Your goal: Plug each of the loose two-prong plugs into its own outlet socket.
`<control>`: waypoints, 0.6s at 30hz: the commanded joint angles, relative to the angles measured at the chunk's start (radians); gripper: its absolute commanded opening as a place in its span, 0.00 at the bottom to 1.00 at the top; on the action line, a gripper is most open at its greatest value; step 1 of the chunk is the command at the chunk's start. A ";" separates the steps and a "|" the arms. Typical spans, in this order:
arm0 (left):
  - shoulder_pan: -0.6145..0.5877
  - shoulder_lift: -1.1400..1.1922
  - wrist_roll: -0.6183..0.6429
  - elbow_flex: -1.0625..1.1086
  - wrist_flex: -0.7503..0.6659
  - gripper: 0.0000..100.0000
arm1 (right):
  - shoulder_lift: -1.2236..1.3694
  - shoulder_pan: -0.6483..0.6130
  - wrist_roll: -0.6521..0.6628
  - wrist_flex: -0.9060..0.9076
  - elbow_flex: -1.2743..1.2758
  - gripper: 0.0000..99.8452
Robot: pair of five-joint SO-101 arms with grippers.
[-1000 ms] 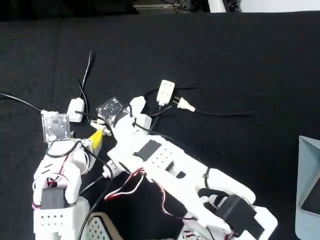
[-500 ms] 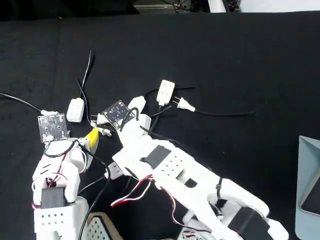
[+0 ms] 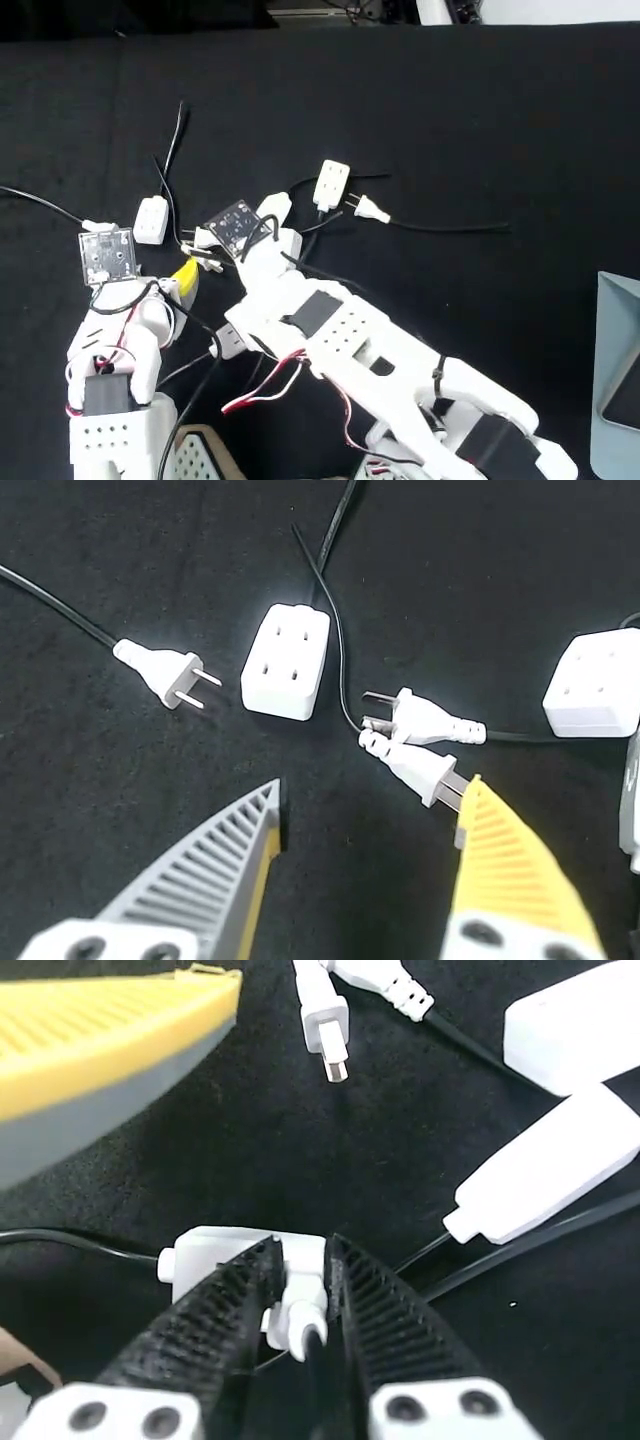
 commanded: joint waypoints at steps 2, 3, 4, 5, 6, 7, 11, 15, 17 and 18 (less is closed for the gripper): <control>-0.002 -0.008 0.011 -0.012 -0.023 0.28 | -0.027 -0.012 -0.015 0.064 -0.076 0.11; -0.002 -0.008 0.011 -0.012 -0.023 0.28 | -0.027 -0.012 -0.015 0.092 -0.085 0.13; -0.002 -0.008 0.011 -0.012 -0.023 0.28 | -0.027 -0.012 -0.015 0.118 -0.094 0.15; -0.002 -0.008 0.011 -0.012 -0.023 0.28 | -0.027 -0.012 -0.015 0.135 -0.102 0.16; -0.002 -0.008 0.011 -0.012 -0.023 0.28 | -0.027 -0.012 -0.017 0.146 -0.108 0.16; -0.002 -0.008 0.011 -0.012 -0.023 0.28 | -0.027 -0.012 -0.017 0.147 -0.107 0.16; -0.002 -0.008 0.009 -0.012 -0.023 0.28 | -0.030 -0.012 -0.017 0.149 -0.102 0.16; -0.002 -0.008 0.009 -0.012 -0.023 0.28 | -0.035 -0.012 -0.048 0.147 -0.105 0.13; -0.002 -0.008 0.009 -0.012 -0.023 0.28 | -0.028 -0.012 -0.049 0.130 -0.107 0.10; -0.002 -0.008 0.009 -0.012 -0.023 0.28 | -0.027 -0.012 -0.051 0.106 -0.101 0.09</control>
